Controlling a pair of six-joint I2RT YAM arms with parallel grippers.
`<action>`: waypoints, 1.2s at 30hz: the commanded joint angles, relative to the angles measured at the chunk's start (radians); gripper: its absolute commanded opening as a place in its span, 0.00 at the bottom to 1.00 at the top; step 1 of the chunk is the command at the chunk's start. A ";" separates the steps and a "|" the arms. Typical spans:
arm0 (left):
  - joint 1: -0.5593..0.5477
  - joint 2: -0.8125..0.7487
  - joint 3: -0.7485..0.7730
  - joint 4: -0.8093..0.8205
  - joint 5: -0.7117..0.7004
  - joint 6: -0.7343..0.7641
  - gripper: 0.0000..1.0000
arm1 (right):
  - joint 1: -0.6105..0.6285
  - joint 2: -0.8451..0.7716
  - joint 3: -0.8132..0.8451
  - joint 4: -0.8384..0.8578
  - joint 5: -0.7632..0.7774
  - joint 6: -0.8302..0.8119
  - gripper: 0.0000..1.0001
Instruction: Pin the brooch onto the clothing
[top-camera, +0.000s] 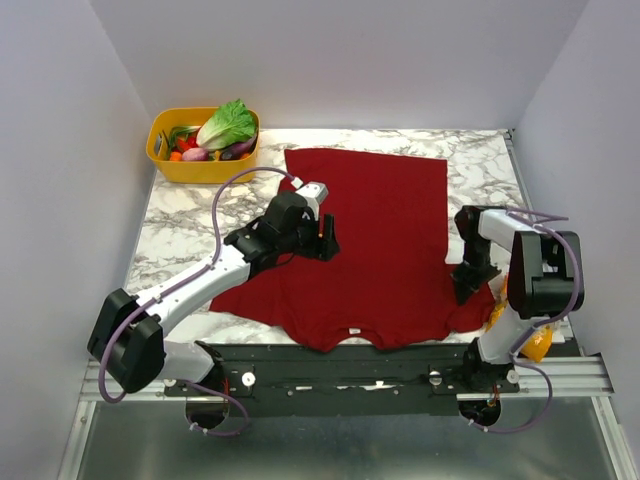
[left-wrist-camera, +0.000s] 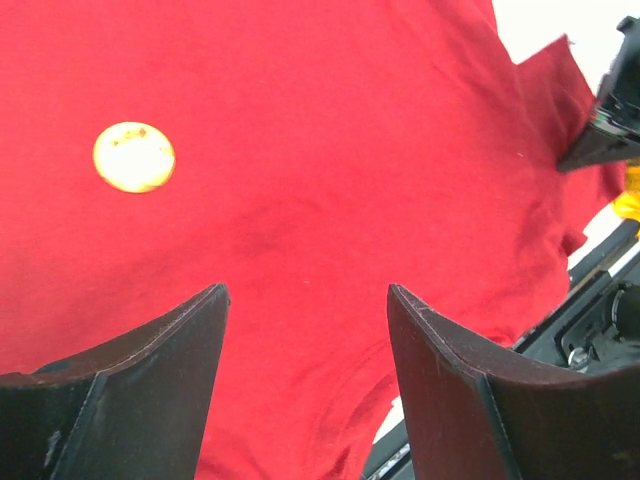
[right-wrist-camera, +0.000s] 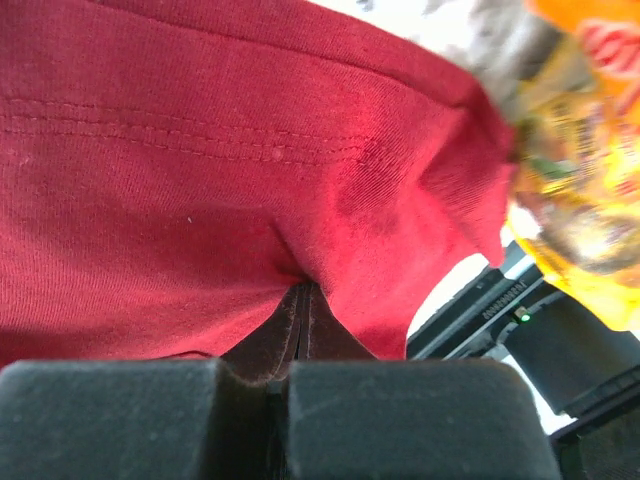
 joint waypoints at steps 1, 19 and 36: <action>0.018 -0.025 -0.012 -0.019 -0.028 0.003 0.74 | -0.040 -0.007 -0.032 -0.023 0.042 0.028 0.00; 0.091 0.150 0.083 -0.045 -0.091 0.035 0.75 | 0.032 -0.453 0.043 0.314 -0.117 -0.380 0.01; 0.219 0.832 0.871 -0.307 -0.416 0.225 0.00 | 0.179 -0.208 0.201 0.491 -0.194 -0.586 0.06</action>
